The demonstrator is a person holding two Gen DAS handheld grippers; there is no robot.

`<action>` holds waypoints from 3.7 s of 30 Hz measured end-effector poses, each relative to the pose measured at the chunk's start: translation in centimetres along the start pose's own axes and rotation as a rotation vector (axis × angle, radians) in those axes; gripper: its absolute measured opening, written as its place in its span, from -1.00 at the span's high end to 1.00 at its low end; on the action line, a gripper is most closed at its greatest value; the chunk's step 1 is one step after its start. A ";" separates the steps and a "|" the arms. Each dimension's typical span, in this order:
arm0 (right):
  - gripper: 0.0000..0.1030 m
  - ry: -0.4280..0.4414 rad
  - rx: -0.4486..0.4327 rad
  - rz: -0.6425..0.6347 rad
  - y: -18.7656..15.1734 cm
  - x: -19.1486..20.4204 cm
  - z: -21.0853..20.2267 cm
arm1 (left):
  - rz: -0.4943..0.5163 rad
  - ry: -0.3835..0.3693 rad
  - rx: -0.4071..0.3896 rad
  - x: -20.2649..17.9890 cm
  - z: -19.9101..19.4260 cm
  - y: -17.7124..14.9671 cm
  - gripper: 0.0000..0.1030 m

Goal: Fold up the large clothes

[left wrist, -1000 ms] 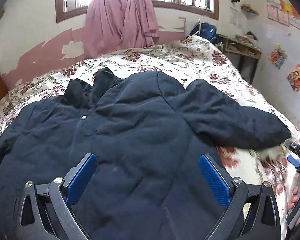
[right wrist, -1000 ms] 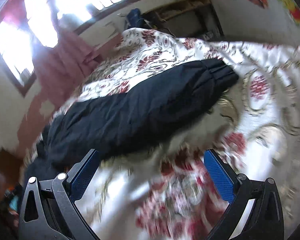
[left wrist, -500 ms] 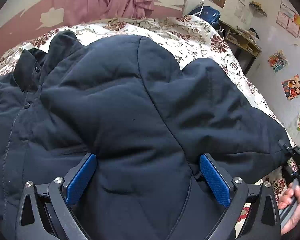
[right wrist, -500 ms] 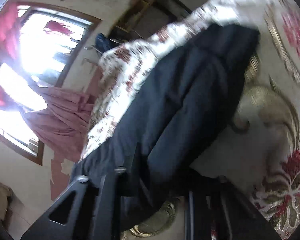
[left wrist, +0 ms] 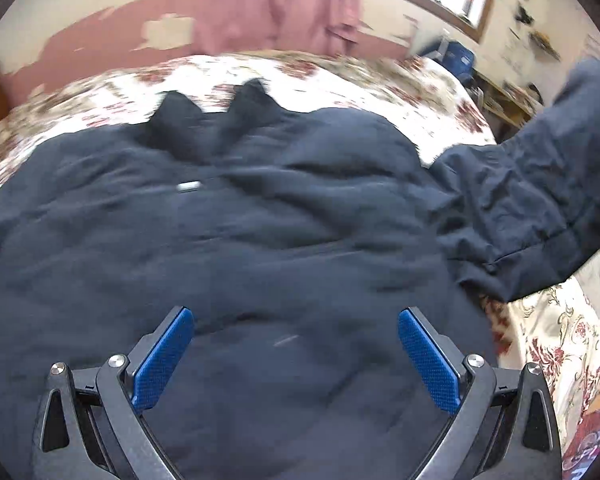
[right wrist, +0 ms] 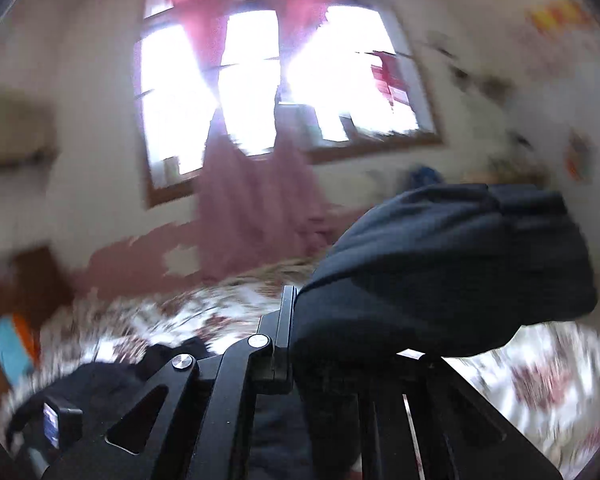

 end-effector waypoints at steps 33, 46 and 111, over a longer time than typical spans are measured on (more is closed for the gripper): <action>-0.55 -0.074 0.429 -0.241 -11.7 7.4 4.8 | 0.059 0.359 -0.180 12.4 -2.7 0.3 -1.00; -0.35 -0.014 0.569 -0.127 -20.4 3.3 8.8 | 0.209 0.400 -0.050 9.3 6.6 -1.7 -1.00; -0.97 0.492 0.578 -0.288 -22.0 38.0 -6.8 | -0.445 0.513 -0.086 42.6 -13.9 -18.1 -1.00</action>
Point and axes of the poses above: each gripper's, at about its wrist camera, not at the fingertips, and z roughly the way its jaws point, x to its left, y to its top, the point moved 3 cm from there along z, roughly the way its jaws point, and after that the axes turned 6 degrees about -x, right-handed, at the moved point
